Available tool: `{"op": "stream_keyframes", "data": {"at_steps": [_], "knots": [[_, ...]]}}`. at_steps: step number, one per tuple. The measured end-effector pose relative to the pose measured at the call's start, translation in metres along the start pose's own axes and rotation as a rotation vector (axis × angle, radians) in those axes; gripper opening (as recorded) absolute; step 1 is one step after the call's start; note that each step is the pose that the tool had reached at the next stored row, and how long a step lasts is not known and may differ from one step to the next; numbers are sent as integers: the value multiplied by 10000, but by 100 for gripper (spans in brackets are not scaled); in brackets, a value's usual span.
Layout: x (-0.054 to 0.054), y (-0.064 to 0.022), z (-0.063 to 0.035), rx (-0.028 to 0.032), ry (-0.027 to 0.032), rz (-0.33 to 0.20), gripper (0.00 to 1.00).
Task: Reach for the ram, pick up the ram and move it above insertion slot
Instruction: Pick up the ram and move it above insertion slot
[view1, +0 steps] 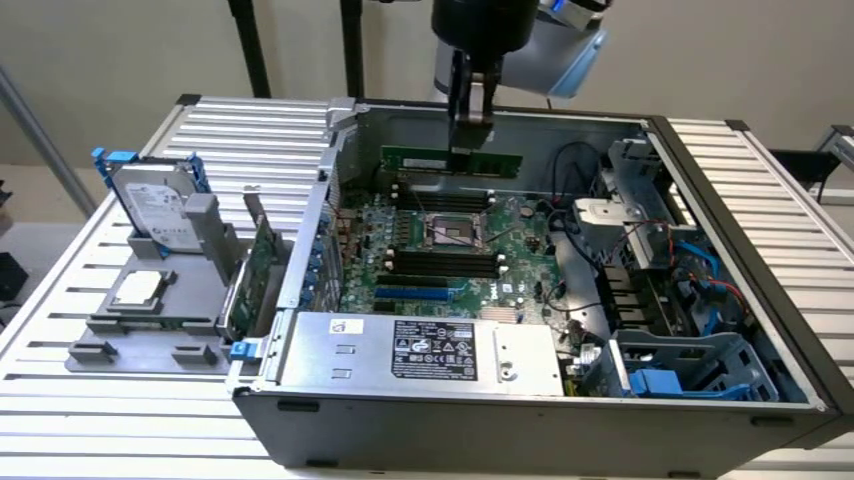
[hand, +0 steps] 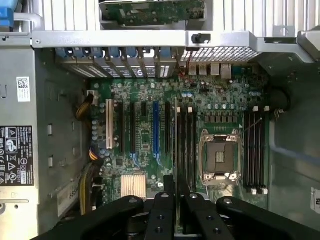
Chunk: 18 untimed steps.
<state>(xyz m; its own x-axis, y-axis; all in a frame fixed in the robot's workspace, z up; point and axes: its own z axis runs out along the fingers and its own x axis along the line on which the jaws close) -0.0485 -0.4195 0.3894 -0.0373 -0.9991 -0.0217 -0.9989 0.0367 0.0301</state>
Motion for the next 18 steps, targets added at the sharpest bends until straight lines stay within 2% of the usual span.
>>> {"op": "stream_keyframes", "data": {"at_steps": [6,9,18], "knots": [[-73,-197,29,27,-1,-1,14],[-101,-269,28,29,-2,1,14],[-119,-287,27,15,-1,12,14]]}}
